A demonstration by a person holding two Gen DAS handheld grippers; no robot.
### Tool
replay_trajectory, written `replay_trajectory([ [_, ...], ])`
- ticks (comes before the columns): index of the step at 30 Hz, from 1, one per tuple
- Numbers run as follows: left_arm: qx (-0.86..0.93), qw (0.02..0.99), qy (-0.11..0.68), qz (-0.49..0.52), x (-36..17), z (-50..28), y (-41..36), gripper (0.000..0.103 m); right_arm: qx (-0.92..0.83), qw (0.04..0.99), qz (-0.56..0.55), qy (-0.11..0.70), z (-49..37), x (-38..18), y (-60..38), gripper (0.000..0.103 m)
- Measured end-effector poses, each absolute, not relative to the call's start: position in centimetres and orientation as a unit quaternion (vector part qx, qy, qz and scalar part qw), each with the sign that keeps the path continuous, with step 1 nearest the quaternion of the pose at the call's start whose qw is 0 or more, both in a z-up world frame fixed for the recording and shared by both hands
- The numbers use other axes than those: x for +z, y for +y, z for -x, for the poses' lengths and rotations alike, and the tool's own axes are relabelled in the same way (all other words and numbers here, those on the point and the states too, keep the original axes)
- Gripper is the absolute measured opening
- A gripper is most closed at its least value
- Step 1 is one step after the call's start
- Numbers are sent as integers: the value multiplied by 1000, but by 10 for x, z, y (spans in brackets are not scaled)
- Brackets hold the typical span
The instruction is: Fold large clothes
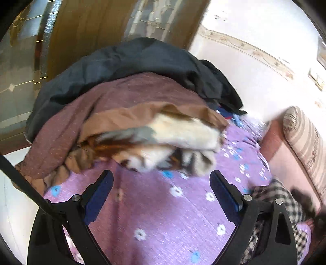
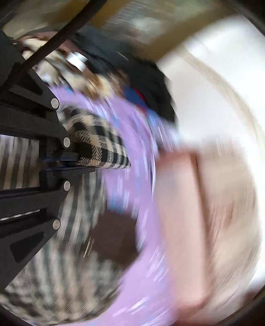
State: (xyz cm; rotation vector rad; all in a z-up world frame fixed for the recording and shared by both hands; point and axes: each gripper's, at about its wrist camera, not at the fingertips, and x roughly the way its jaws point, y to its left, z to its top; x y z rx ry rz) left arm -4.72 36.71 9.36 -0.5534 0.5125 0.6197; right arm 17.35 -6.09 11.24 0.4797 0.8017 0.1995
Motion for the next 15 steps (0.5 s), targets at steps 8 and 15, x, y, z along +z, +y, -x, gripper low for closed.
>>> replay_trajectory([
  [8, 245, 902, 270, 230, 93, 29, 310, 95, -5, 838, -305, 453, -112, 20, -222, 27],
  [15, 198, 915, 303, 176, 89, 5, 253, 95, 19, 905, -170, 389, -105, 73, -199, 54],
])
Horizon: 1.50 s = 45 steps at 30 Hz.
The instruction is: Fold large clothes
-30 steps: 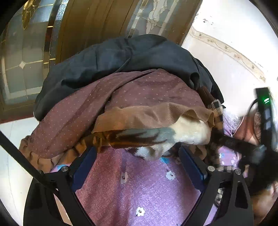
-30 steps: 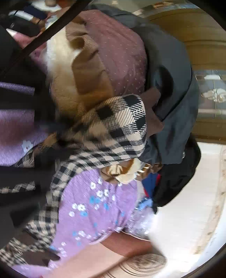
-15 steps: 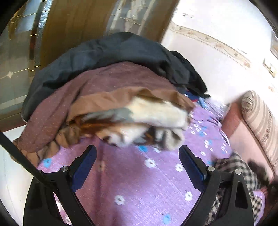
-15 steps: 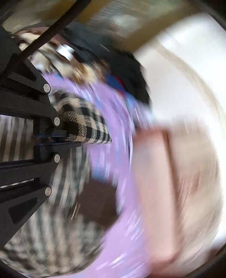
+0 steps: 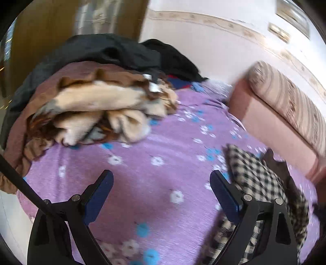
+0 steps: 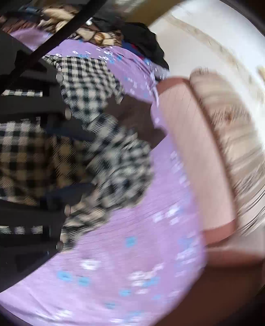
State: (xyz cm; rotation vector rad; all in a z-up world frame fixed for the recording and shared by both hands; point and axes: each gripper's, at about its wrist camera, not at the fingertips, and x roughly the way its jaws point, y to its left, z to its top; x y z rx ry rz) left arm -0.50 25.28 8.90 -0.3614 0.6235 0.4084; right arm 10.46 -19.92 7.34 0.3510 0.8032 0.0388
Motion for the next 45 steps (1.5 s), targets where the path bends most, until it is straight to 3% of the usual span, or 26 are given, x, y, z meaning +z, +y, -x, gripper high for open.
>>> replay_trajectory([
  [3, 183, 921, 305, 158, 92, -3, 231, 95, 61, 922, -82, 374, -115, 86, -157, 54],
  [5, 175, 923, 308, 151, 92, -10, 221, 95, 109, 920, -44, 373, -123, 88, -129, 46],
  [9, 166, 922, 322, 133, 87, -22, 205, 95, 186, 880, -36, 435, -154, 56, -89, 46],
  [12, 162, 921, 332, 123, 84, -28, 200, 95, 94, 876, -45, 470, -189, 26, -111, 42],
  [15, 160, 919, 339, 119, 81, -32, 202, 95, -84, 889, -45, 447, -190, 24, -167, 32],
  [16, 160, 918, 341, 123, 79, -33, 204, 95, -146, 883, -49, 442, -185, 23, -194, 34],
  [18, 154, 915, 348, 135, 78, -36, 207, 95, -219, 867, -57, 444, -175, 20, -230, 53],
  [19, 151, 914, 351, 140, 77, -36, 209, 95, -229, 866, -71, 440, -168, 21, -244, 55],
  [29, 32, 885, 429, 179, 49, -46, 203, 94, -68, 843, -257, 467, -62, 9, -329, 58],
  [31, 1, 867, 448, 218, 38, -46, 207, 75, -32, 828, -296, 475, -39, -3, -332, 58],
  [34, -36, 838, 479, 261, 21, -45, 212, 61, 3, 829, -306, 469, -17, -7, -327, 58],
  [45, -164, 788, 483, 345, 5, 22, 194, 61, 174, 759, -403, 481, 57, -33, -298, 59],
])
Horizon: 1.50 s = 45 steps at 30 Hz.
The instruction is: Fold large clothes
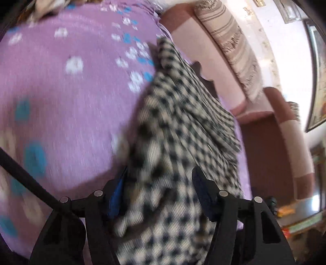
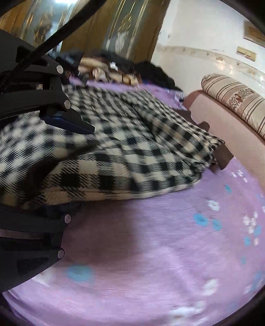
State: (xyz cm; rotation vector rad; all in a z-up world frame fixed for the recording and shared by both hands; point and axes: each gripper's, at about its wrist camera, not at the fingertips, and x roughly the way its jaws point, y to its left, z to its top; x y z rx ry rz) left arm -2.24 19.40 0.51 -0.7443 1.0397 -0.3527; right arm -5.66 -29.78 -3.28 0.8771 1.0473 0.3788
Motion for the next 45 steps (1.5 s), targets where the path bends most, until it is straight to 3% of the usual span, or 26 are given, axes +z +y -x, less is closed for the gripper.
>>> replay_trajectory([
  [9, -174, 783, 471, 366, -1, 98, 189, 61, 228, 714, -465, 471, 91, -43, -294, 59],
  [12, -166, 789, 467, 362, -1, 108, 190, 61, 186, 768, -413, 453, 96, -23, -296, 60],
  [15, -163, 798, 468, 345, 1, 112, 188, 61, 130, 819, -331, 450, 101, -5, -293, 67],
  [26, -179, 807, 476, 302, 1, 127, 177, 71, 243, 692, -461, 500, 149, -68, -279, 68],
  [31, -176, 809, 480, 288, 0, 139, 170, 71, 269, 709, -399, 516, 156, -65, -244, 67],
  [32, -169, 816, 483, 269, 2, 143, 164, 71, 271, 720, -379, 514, 157, -61, -239, 61],
  [33, -162, 822, 486, 249, 3, 146, 159, 64, 270, 730, -362, 513, 157, -57, -234, 52],
  [34, -144, 832, 490, 218, 6, 150, 152, 41, 265, 742, -339, 514, 157, -53, -229, 27],
  [35, -136, 834, 494, 204, 8, 152, 150, 27, 262, 747, -330, 515, 158, -52, -226, 12],
  [36, -137, 831, 497, 211, 9, 154, 153, 5, 261, 750, -325, 513, 159, -49, -224, 11],
  [42, -129, 833, 452, 293, 31, 182, 205, 5, 302, 786, -241, 483, 184, -3, -208, 10],
  [45, -108, 834, 444, 309, 34, 189, 228, 4, 355, 770, -176, 500, 197, 12, -192, 32],
])
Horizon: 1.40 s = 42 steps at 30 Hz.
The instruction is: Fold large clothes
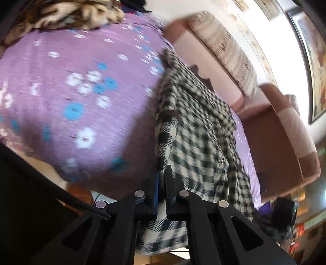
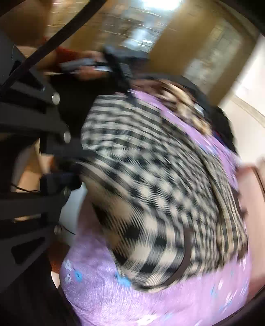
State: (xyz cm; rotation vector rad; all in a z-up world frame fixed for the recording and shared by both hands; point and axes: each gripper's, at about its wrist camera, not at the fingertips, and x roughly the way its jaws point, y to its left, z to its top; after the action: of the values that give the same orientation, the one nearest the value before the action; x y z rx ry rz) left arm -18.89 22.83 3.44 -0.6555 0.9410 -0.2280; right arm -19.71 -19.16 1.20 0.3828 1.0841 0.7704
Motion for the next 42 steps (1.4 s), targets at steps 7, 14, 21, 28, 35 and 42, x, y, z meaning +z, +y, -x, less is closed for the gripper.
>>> replay_trajectory([
  [7, -97, 833, 451, 305, 28, 185, 228, 4, 251, 812, -246, 466, 193, 15, -284, 51],
  [14, -98, 833, 457, 297, 27, 180, 218, 4, 205, 771, -360, 484, 141, -30, -296, 53],
  [21, -79, 825, 463, 314, 18, 180, 226, 4, 381, 771, -284, 424, 112, 42, -190, 58],
  [28, -75, 820, 472, 315, 11, 173, 223, 4, 334, 809, -273, 401, 133, 47, -242, 59],
  [35, -81, 820, 478, 304, 10, 166, 213, 4, 258, 807, -262, 462, 134, 0, -254, 60],
  [42, -81, 826, 472, 298, 16, 168, 209, 4, 286, 790, -246, 484, 123, -10, -217, 4],
])
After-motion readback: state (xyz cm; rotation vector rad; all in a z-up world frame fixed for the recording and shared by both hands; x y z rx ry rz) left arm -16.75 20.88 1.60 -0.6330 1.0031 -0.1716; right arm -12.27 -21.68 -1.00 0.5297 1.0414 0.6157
